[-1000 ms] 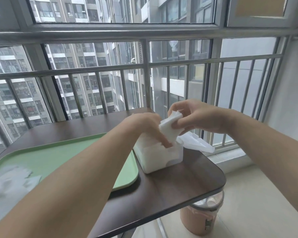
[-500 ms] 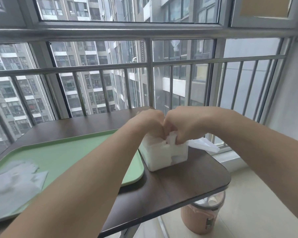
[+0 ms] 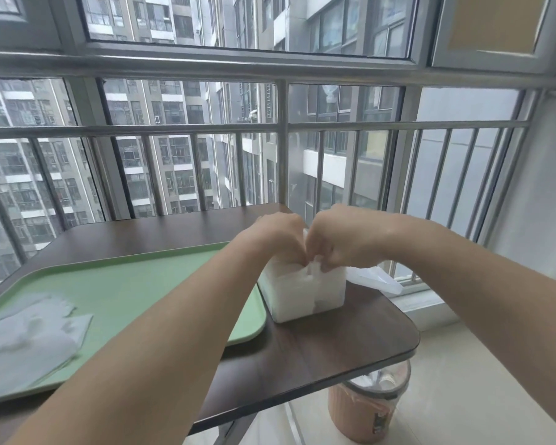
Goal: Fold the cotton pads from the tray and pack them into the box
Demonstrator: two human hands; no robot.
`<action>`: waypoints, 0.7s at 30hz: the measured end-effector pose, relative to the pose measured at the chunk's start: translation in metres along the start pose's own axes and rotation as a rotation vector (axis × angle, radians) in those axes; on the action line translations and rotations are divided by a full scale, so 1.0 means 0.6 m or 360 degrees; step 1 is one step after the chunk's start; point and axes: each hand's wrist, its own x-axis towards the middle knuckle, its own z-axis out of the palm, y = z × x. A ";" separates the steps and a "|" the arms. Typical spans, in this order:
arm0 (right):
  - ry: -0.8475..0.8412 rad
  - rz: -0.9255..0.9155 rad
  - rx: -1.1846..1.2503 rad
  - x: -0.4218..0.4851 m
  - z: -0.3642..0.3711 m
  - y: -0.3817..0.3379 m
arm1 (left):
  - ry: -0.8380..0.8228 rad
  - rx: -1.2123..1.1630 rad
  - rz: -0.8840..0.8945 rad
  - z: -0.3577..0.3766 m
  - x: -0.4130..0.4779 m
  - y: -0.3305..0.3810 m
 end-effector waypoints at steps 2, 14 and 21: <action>0.0014 0.0046 -0.0040 0.001 0.001 0.001 | 0.0006 -0.0016 0.0007 -0.001 -0.003 0.002; 0.0299 0.0076 0.0182 -0.012 0.023 0.006 | -0.0114 -0.0168 0.0021 -0.013 -0.030 0.011; 0.0432 0.0007 0.0620 -0.016 -0.014 -0.008 | -0.0101 -0.0681 0.0233 -0.045 -0.086 -0.039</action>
